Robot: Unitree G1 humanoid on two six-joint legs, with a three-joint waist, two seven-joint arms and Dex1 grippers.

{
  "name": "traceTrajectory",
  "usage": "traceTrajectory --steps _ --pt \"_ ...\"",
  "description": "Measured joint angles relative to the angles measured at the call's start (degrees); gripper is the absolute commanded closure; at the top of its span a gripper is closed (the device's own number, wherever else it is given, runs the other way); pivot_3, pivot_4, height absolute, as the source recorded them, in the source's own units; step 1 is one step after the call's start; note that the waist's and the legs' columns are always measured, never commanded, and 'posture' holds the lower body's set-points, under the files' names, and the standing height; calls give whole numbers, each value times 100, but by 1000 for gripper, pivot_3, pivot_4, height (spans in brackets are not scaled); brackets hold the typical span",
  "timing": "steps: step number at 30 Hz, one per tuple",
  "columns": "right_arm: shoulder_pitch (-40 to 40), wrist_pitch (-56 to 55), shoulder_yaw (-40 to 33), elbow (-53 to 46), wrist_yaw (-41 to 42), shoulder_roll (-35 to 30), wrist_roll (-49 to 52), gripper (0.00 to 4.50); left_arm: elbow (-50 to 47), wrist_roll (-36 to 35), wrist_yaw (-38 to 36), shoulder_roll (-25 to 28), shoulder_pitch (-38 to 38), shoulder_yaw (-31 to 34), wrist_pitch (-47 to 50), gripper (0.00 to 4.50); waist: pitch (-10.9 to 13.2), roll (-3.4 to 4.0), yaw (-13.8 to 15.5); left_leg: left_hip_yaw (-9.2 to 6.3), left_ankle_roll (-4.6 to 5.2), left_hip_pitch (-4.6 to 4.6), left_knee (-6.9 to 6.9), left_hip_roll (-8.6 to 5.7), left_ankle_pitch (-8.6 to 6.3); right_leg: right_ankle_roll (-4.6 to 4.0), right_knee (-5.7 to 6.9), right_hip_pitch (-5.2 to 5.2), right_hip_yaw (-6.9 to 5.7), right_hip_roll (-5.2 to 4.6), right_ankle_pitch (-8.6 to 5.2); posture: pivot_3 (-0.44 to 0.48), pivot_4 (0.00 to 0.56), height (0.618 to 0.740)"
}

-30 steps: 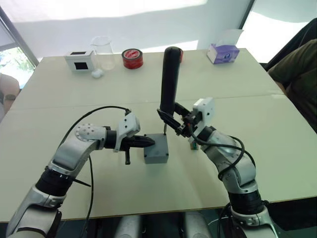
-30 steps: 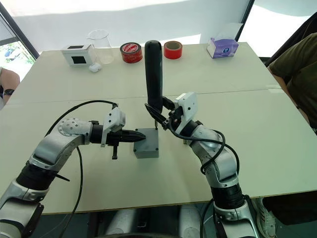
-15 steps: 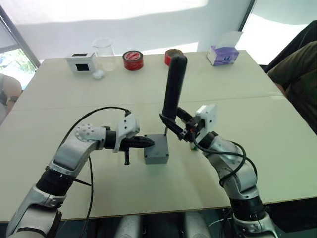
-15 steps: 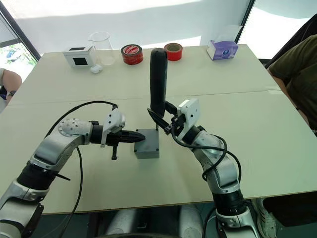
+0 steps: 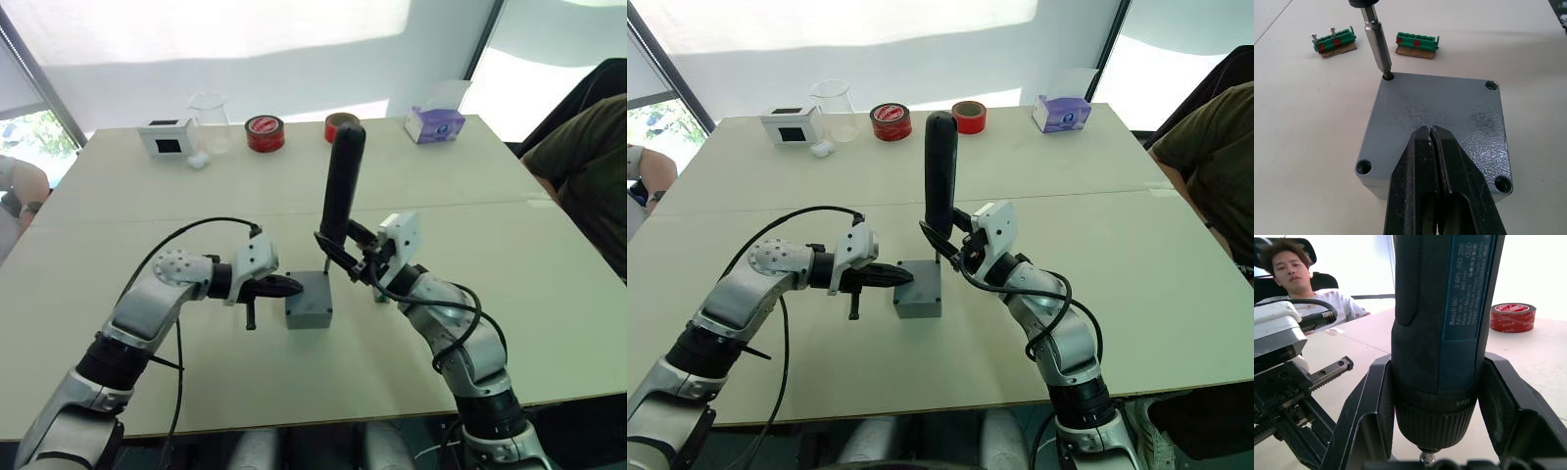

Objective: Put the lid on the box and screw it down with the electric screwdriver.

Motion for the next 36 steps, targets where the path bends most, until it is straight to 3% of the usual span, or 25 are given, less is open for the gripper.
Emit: traceTrajectory --steps 36 --pt "68 -135 68 34 247 -123 -112 2662 41 69 -45 -24 5 -44 -20 4500 -69 -15 0 -9 -1 8 -34 2 -4 -25 -30 5 -3 -33 -14 0 150 740"
